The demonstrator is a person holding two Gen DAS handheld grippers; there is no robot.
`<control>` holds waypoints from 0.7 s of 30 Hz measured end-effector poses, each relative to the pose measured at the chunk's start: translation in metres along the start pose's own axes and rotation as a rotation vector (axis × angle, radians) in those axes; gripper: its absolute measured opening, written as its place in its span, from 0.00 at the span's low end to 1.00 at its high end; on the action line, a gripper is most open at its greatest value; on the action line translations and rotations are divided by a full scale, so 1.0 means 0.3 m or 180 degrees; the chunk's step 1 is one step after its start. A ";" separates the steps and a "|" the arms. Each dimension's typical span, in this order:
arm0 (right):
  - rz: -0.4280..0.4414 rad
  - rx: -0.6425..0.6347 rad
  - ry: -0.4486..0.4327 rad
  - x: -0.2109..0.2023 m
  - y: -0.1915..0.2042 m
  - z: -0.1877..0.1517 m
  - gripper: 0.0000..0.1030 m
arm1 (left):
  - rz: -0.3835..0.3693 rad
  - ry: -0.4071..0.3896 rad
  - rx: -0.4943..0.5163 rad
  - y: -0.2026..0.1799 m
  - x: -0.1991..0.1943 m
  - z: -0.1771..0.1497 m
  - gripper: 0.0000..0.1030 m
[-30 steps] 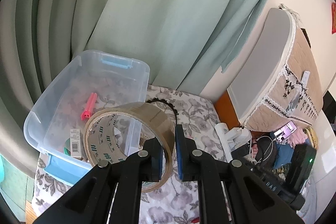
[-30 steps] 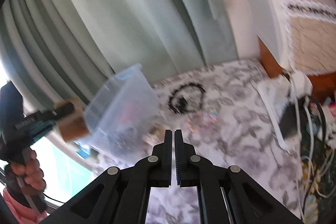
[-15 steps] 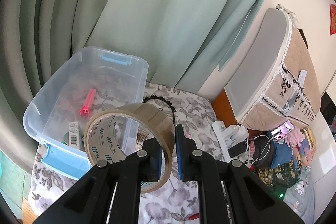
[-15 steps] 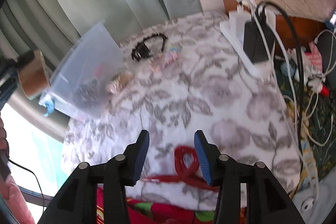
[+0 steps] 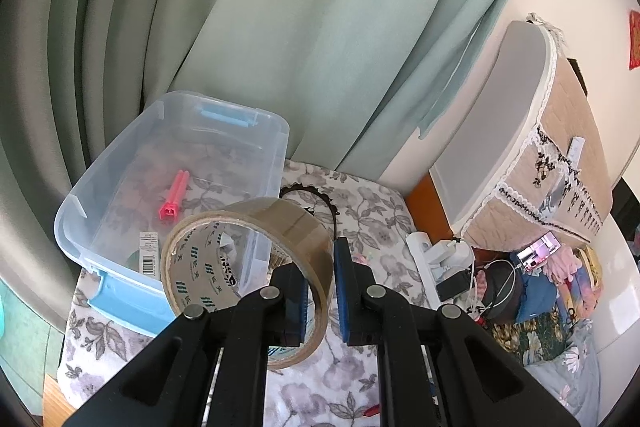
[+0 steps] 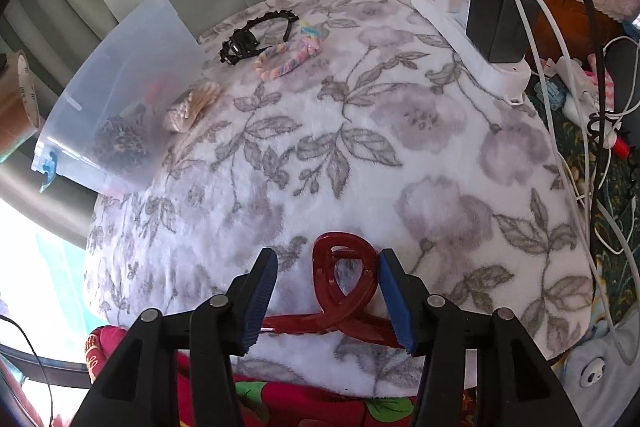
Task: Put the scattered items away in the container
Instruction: 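Hold the tape roll near the box with the left gripper while the right carries the claw clip, then carry the tape roll and red claw clip over the clear box with both grippers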
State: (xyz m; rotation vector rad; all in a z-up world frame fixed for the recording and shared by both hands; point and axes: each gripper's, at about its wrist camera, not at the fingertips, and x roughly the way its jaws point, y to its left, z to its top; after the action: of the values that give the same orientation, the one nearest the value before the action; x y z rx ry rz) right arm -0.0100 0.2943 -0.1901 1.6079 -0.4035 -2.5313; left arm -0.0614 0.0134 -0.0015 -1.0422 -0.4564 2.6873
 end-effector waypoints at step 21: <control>-0.0021 -0.0053 0.0000 0.012 0.009 0.004 0.36 | -0.0004 0.0020 0.0006 -0.001 0.006 -0.003 0.11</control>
State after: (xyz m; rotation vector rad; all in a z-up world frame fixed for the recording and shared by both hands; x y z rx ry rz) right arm -0.0128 0.2911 -0.1919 1.6059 -0.3765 -2.5327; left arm -0.0620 0.0144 -0.0030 -1.0494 -0.4531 2.6820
